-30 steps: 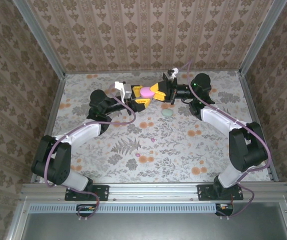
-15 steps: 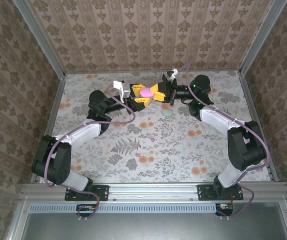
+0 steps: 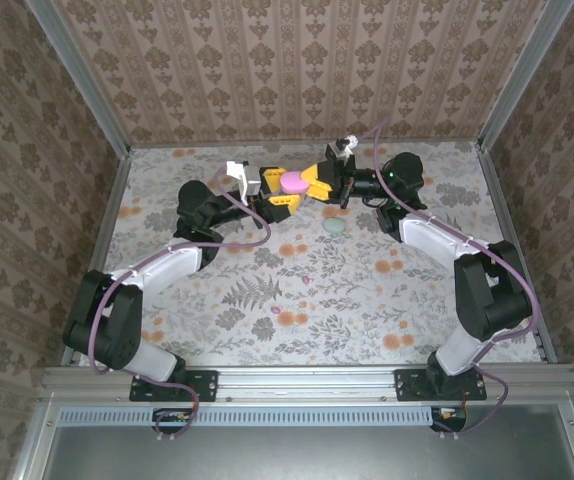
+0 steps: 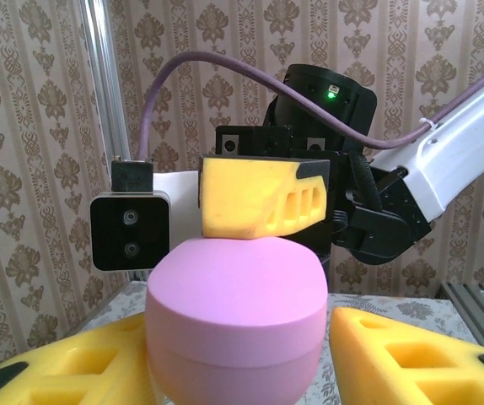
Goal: Insert wireless bluetooth earbuds into charging case
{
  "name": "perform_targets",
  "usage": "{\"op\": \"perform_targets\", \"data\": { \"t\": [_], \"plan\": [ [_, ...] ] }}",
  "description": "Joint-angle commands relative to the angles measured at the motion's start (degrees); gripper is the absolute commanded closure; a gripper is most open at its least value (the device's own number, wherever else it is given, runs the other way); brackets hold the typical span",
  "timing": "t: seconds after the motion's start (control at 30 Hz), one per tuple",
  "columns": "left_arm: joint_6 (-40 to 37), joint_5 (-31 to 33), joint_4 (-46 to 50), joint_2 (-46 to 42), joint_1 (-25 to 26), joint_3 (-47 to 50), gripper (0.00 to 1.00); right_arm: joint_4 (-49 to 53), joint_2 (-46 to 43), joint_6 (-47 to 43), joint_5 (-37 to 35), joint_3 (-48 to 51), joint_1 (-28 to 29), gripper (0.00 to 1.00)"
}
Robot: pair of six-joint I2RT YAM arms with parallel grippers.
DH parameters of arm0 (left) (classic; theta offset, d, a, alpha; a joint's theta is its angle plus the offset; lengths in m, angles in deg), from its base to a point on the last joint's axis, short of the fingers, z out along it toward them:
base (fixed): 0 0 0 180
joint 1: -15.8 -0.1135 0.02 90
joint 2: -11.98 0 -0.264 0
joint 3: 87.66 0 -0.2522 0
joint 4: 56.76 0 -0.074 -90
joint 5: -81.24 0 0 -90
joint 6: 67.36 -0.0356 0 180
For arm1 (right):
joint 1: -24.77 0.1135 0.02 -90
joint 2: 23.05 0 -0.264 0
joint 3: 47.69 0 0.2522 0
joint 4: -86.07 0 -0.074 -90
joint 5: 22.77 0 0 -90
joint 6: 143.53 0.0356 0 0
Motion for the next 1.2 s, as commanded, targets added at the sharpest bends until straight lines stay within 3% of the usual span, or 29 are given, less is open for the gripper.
{"op": "perform_targets", "data": {
  "t": [0.0, 0.2, 0.53, 0.67, 0.77, 0.93, 1.07, 1.17],
  "plan": [
    [0.0, -1.79, -1.19, 0.37, 0.32, -1.7, 0.49, -2.82, 0.9, 0.36, -1.69, 0.68, 0.22, 0.79],
    [0.58, -2.01, -1.21, 0.67, 0.4, -2.18, 0.49, -2.46, 1.01, -0.38, -1.66, 0.93, 0.21, 0.79],
    [0.02, -2.7, 0.47, 1.14, 0.58, -2.76, 0.61, -2.38, 1.04, -0.38, -1.63, 0.83, 0.3, 0.78],
    [-0.89, -2.64, 1.97, 1.03, 0.77, -2.99, 0.63, 0.64, 0.52, -2.65, -1.68, 1.1, 0.28, 0.71],
    [-1.08, -1.61, 1.95, 0.95, 0.82, -2.55, 0.64, 10.39, -1.41, -9.94, -1.94, 1.01, -0.16, 0.6],
    [-2.29, 0.63, 3.5, 0.23, 0.97, -0.8, 0.66, 47.25, -9.56, -38.62, -6.79, -2.7, -1.97, 0.42],
    [-2.84, 2.16, 3.62, 0.26, 1.79, 1.12, 0.67, 58.81, -14.78, -50.98, -10.95, -3.34, -3.49, 0.37],
    [-3.25, 3.95, 3.15, 0.62, 3.07, 2.4, 0.67, 68.02, -19.22, -61.47, -17.91, -3.2, -3.9, 0.36]
  ]
}}
